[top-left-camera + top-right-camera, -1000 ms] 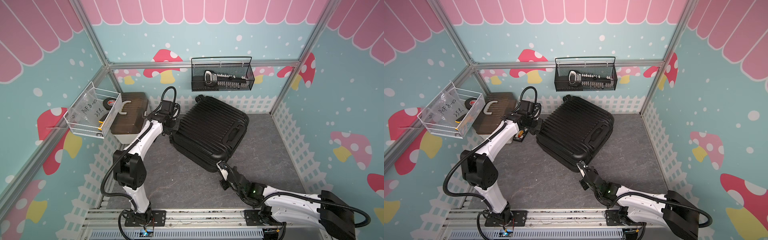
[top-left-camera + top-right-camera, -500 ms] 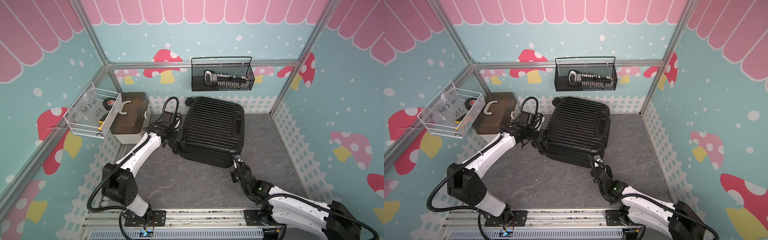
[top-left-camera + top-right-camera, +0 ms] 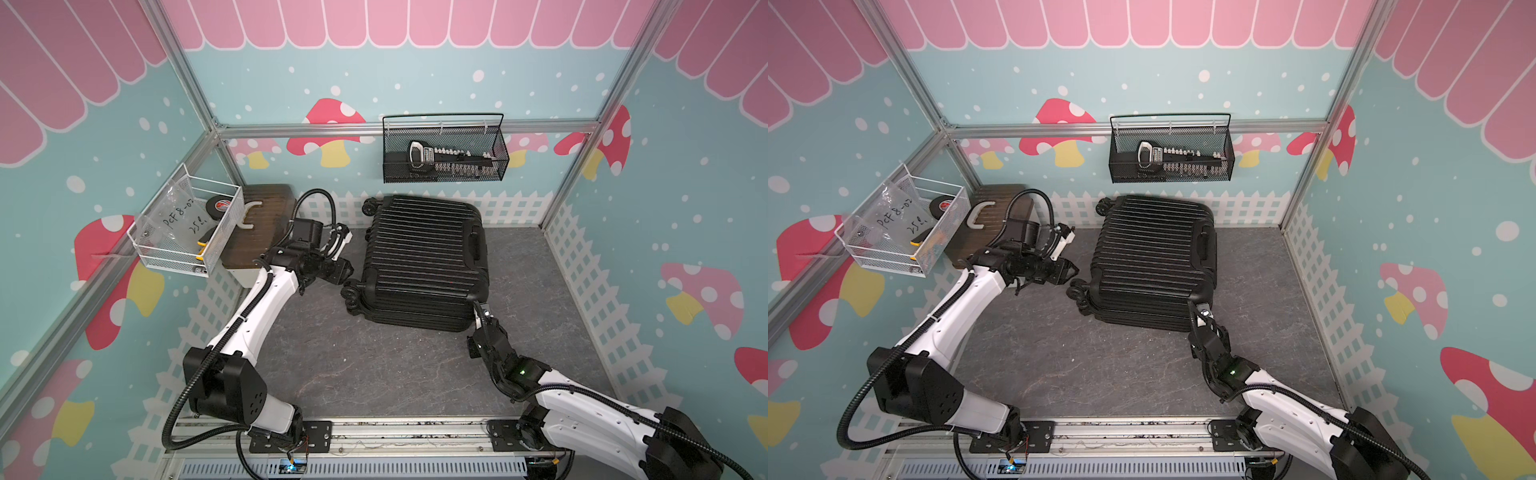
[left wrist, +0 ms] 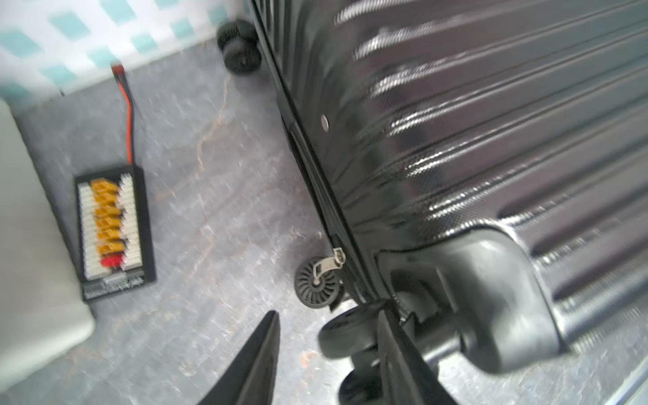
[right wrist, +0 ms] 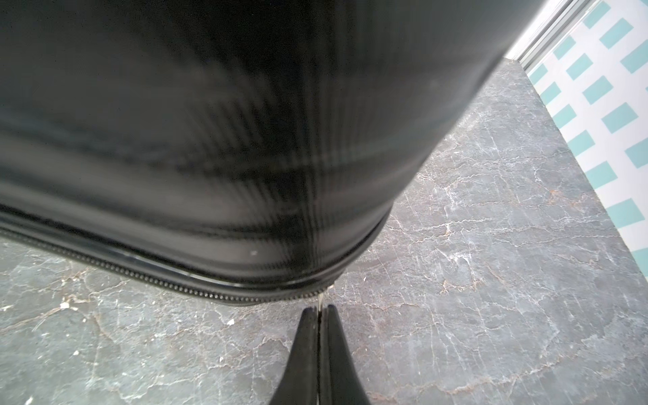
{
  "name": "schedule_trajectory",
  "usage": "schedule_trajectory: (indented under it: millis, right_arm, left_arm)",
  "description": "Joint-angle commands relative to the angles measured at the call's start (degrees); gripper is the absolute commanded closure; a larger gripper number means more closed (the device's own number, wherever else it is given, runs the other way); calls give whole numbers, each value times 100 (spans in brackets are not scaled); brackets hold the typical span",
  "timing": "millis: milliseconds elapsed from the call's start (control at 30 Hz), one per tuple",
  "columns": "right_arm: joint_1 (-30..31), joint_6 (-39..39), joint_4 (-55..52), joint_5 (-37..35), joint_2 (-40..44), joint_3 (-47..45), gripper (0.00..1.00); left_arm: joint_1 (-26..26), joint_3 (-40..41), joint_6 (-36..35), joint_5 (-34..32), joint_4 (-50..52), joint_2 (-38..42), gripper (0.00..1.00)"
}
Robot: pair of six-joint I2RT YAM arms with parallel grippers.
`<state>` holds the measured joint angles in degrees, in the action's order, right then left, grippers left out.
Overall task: Close the suitcase zippers
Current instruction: Zip the zipper on the suitcase.
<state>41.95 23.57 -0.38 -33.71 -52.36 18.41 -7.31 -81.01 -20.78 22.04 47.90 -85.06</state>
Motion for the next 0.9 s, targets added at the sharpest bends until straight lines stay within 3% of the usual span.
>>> schedule_trajectory:
  millis: [0,100,300,867]
  right_arm:
    - [-56,-11,141,150,58,67,100]
    - [-73,-2,178,182,68,40,100]
    - [-83,33,206,267,33,31,100]
    - [-91,86,299,416,-37,2,100]
  left_arm:
    - [278,-215,-2565,1589,558,74,48]
    - [336,-349,-4341,1900,1442,-25,40]
    - [327,-705,-5701,1790,2292,-531,35]
    - [-50,-964,-5955,812,1863,-1440,36]
